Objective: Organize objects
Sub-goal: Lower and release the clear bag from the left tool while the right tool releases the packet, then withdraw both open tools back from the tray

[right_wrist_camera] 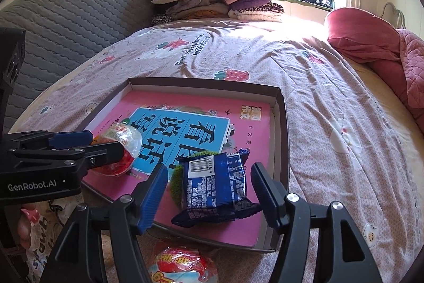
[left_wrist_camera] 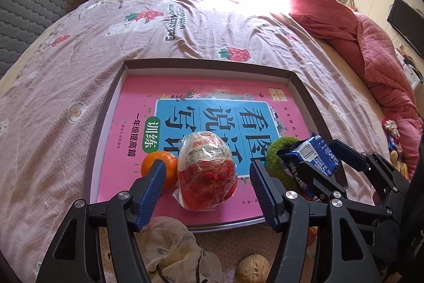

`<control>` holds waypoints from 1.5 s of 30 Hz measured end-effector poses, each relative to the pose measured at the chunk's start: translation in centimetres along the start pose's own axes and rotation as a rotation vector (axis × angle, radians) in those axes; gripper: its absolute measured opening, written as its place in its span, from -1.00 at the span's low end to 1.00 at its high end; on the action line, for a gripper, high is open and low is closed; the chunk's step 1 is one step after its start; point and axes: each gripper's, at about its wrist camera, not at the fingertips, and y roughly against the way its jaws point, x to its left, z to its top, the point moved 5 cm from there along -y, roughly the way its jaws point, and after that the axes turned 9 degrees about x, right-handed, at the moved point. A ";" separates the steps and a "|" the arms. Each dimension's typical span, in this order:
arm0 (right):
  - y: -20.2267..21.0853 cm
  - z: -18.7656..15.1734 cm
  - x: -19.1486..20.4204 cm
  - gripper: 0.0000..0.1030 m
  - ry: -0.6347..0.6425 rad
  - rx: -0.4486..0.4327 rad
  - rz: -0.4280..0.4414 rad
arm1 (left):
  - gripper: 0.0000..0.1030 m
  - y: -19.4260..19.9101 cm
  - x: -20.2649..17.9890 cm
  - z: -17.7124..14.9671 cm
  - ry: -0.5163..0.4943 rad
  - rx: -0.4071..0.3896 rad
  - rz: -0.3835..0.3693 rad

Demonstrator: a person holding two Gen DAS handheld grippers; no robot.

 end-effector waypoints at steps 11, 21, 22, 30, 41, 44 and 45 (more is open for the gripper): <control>2.9 0.4 0.1 0.26 -0.023 -0.054 0.034 | 0.31 3.2 0.9 -1.5 0.011 -0.045 0.008; 6.6 0.1 0.7 0.26 -0.018 -0.112 0.046 | 0.31 5.7 0.8 -3.0 0.010 -0.078 -0.001; 6.9 0.0 0.8 0.26 -0.017 -0.118 0.045 | 0.31 5.9 0.7 -3.2 0.010 -0.082 0.001; 8.5 -1.1 1.0 0.26 -0.053 -0.137 0.075 | 0.31 7.6 -0.2 -5.0 -0.013 -0.103 -0.017; 10.3 -2.2 1.5 0.26 -0.060 -0.161 0.079 | 0.32 9.7 -0.8 -6.9 -0.031 -0.151 -0.006; 10.6 -2.3 1.6 0.26 -0.056 -0.167 0.078 | 0.32 9.9 -0.6 -7.6 -0.028 -0.155 -0.005; 10.7 -2.4 1.7 0.26 -0.056 -0.169 0.081 | 0.32 10.0 -0.5 -7.7 -0.029 -0.155 -0.001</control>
